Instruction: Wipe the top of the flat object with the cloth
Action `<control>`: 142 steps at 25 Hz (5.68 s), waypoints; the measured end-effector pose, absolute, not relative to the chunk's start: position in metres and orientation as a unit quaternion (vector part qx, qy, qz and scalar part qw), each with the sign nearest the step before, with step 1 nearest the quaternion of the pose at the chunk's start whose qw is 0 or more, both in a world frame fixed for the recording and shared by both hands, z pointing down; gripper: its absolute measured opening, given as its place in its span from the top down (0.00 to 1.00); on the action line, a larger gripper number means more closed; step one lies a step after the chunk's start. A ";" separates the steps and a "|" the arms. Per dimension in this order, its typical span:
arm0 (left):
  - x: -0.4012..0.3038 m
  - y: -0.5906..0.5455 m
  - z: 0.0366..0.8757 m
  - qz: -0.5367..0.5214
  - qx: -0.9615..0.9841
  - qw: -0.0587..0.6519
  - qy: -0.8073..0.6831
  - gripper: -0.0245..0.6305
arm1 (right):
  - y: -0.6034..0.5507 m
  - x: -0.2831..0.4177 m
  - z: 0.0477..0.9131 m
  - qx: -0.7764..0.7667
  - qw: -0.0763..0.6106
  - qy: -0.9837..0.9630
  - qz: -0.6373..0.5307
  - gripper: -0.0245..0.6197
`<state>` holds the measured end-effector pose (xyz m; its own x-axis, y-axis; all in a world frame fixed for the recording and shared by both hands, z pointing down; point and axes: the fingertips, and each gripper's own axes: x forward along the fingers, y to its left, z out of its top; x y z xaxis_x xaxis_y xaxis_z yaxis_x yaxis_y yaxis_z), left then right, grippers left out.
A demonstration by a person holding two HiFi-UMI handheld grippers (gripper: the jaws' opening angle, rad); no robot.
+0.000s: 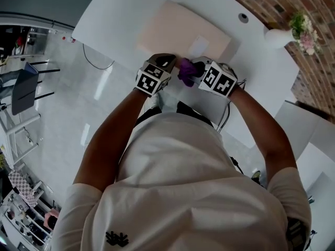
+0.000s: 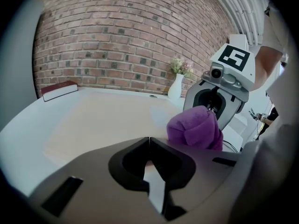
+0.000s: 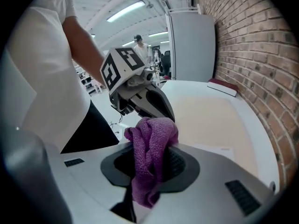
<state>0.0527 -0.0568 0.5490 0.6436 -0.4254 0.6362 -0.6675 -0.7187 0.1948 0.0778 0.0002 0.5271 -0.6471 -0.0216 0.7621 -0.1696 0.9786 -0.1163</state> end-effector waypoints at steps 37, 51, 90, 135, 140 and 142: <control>0.049 -0.062 0.547 0.265 0.888 0.229 -0.297 0.92 | -0.147 0.148 0.507 0.195 0.409 -0.886 0.095 0.78; 0.048 -0.060 0.547 0.247 0.890 0.239 -0.299 0.93 | -0.053 0.054 0.531 0.044 0.420 -0.904 0.067 0.78; 0.047 -0.058 0.544 0.244 0.892 0.239 -0.296 0.93 | -0.139 0.065 0.511 0.133 0.400 -0.903 0.082 0.78; 0.039 -0.062 0.545 0.225 0.900 0.233 -0.291 0.93 | -0.203 0.054 0.506 0.186 0.390 -0.898 0.079 0.78; 0.039 -0.063 0.544 0.230 0.901 0.231 -0.285 0.93 | -0.157 0.005 0.505 0.123 0.385 -0.912 0.073 0.78; 0.038 -0.063 0.544 0.231 0.902 0.229 -0.282 0.93 | -0.143 -0.011 0.509 0.103 0.387 -0.913 0.072 0.78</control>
